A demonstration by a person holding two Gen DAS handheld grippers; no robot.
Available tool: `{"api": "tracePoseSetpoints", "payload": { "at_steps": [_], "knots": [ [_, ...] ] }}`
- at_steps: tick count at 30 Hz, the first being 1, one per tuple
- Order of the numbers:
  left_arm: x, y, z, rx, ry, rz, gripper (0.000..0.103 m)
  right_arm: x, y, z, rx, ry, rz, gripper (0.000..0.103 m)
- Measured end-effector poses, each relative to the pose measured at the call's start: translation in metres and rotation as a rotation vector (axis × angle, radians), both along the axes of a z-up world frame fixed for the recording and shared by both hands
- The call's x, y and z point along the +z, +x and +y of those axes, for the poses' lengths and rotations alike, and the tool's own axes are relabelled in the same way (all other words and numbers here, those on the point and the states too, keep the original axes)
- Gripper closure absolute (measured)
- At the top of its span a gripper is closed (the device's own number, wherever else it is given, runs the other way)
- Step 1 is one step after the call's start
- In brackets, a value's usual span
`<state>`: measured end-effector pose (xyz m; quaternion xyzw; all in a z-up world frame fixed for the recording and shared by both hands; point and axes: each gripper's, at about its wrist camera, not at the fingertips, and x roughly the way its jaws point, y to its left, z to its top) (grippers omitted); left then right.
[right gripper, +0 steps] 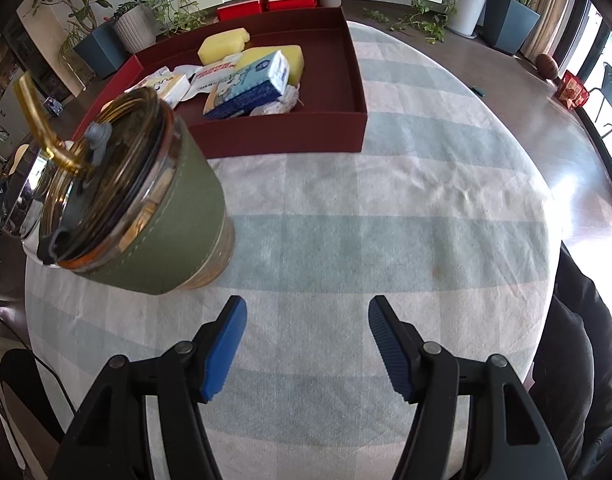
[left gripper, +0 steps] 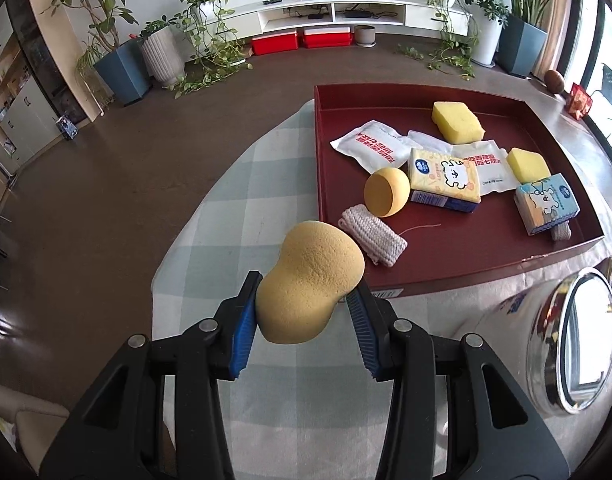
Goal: Organize soft objects
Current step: 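Carry the beige sponge over the red tray with the left tool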
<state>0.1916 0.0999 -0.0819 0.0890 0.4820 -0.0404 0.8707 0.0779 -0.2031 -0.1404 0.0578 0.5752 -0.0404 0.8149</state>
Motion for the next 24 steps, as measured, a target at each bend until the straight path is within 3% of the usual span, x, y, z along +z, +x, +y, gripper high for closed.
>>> {"api": "tracePoseSetpoints", "payload": {
  "at_steps": [8, 9, 10, 12, 24],
  "knots": [
    [-0.008, 0.03, -0.026, -0.053, 0.003, 0.017, 0.062, 0.03, 0.045, -0.013, 0.007, -0.055, -0.079, 0.037],
    [-0.009, 0.032, -0.029, -0.059, 0.003, 0.017, 0.062, 0.034, 0.052, -0.012, 0.019, -0.053, -0.098, 0.046],
    [-0.011, 0.035, -0.032, -0.067, 0.006, 0.02, 0.062, 0.037, 0.057, -0.012, 0.025, -0.053, -0.105, 0.069],
    [-0.013, 0.041, -0.037, -0.078, 0.006, 0.026, 0.062, 0.037, 0.075, -0.014, 0.034, -0.037, -0.08, 0.091],
    [-0.023, 0.064, -0.075, -0.18, 0.01, 0.062, 0.062, 0.032, 0.149, 0.018, 0.168, -0.006, -0.069, 0.093]
  ]
}}
